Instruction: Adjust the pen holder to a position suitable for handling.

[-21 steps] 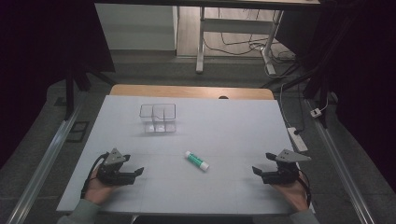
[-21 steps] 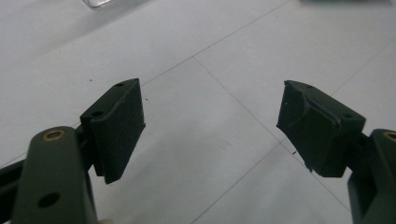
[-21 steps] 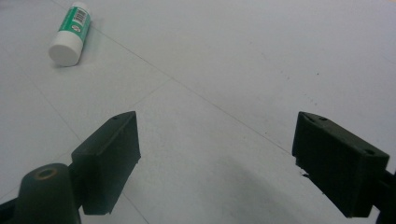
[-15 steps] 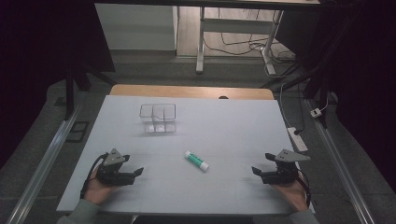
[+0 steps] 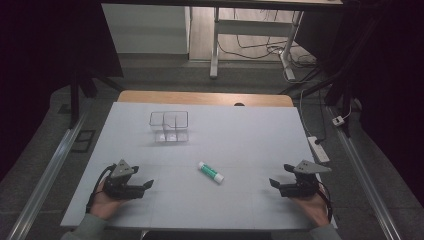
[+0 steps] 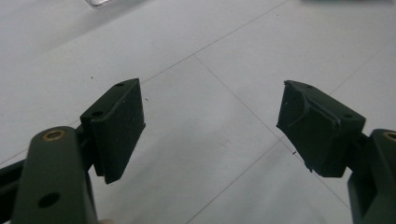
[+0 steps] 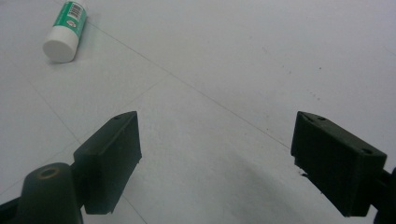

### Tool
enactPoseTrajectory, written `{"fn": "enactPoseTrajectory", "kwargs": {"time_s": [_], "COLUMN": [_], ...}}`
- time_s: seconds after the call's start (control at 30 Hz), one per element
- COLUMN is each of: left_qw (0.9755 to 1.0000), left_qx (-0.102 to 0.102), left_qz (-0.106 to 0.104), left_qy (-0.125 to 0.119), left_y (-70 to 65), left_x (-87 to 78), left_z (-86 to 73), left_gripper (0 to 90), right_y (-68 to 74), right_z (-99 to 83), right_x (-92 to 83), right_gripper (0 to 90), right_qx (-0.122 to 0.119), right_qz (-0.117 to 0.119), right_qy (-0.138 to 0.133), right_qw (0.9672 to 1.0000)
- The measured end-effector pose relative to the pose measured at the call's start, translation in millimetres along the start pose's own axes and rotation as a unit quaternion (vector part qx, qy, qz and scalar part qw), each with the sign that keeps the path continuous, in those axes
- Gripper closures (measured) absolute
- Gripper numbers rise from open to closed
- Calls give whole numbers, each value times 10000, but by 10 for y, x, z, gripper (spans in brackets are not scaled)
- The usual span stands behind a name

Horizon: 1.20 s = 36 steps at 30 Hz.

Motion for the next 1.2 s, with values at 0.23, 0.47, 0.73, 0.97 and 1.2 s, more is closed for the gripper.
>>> {"fn": "enactPoseTrajectory", "kwargs": {"time_s": [0.23, 0.47, 0.73, 0.97, 1.2], "left_qw": [10000, 10000, 10000, 10000, 9999], "left_qx": [10, 14, 0, -21, -109], "left_qz": [3, 8, 13, 39, 111], "left_qy": [5, 13, -4, 11, -1], "left_y": [-5, -5, -4, 21, 77], "left_x": [0, 0, -10, -9, -9], "left_z": [-2, -4, -4, 11, 72], "left_gripper": [222, 222, 223, 225, 228], "right_y": [1, -4, -2, 0, 12], "right_z": [-2, -1, -1, 0, 4], "right_x": [4, 10, 4, 8, 19], "right_gripper": [157, 160, 167, 168, 171], "right_qx": [-19, -74, -83, -68, -66], "right_qz": [-32, -72, -68, -46, -5], "right_qy": [12, 16, 1, 0, -32], "right_qw": [10000, 9999, 9999, 10000, 10000]}}
Point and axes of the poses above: each handheld gripper's, and its own axes: x roughly forward along the jaws, z roughly out of its top, y roughly to its left, the point moved 3 cm from there along x, roughly forward along the jaws, and after that the axes turned 2 degrees about -y, right-handed, at the moved point
